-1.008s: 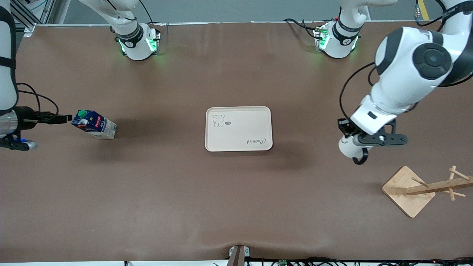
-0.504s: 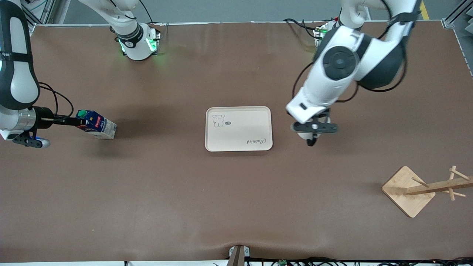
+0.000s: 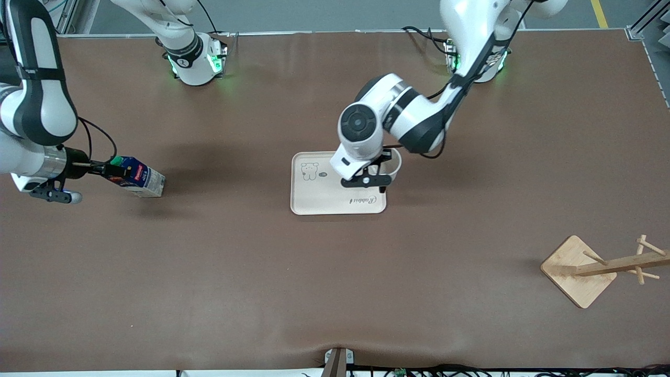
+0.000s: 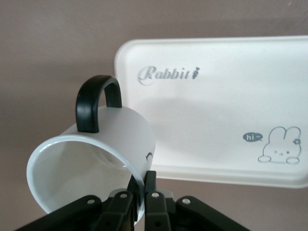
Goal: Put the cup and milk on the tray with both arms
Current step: 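Lift the mug off the stand and carry it onto the tray with the left gripper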
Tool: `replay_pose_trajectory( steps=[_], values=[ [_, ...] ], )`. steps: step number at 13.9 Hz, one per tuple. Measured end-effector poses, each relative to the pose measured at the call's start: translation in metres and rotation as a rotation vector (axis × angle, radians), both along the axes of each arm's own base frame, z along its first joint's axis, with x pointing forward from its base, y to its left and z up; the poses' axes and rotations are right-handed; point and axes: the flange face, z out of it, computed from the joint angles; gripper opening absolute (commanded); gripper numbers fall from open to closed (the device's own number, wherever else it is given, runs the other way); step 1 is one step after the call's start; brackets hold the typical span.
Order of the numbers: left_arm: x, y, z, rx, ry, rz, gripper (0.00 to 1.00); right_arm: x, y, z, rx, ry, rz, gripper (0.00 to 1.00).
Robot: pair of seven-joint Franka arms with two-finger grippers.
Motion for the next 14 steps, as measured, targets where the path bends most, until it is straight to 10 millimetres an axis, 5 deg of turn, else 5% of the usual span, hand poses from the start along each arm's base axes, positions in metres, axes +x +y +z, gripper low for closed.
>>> replay_pose_trajectory(
  steps=[1, 2, 3, 5, 8, 14],
  values=[
    [-0.001, -0.008, -0.015, 0.000, -0.004, 0.019, 0.00, -0.002, 0.000, -0.002, -0.005, -0.013, -0.003, 0.59],
    [-0.004, -0.016, -0.028, -0.003, -0.011, 0.039, 0.00, -0.002, 0.000, -0.003, -0.010, -0.028, -0.005, 0.08],
    [-0.008, -0.023, -0.041, -0.005, -0.019, 0.057, 0.00, -0.002, -0.001, -0.003, -0.013, -0.034, -0.006, 0.00],
    [-0.014, -0.033, -0.061, -0.007, -0.023, 0.071, 0.00, -0.004, 0.000, -0.001, -0.008, -0.029, 0.000, 0.00],
    [-0.014, -0.036, -0.061, -0.008, -0.028, 0.083, 0.00, -0.010, 0.002, 0.009, 0.012, 0.003, 0.026, 0.00],
    [-0.015, -0.033, -0.063, 0.026, -0.020, 0.138, 0.00, 0.010, 0.010, 0.060, 0.017, -0.013, 0.056, 0.00]
  ],
)
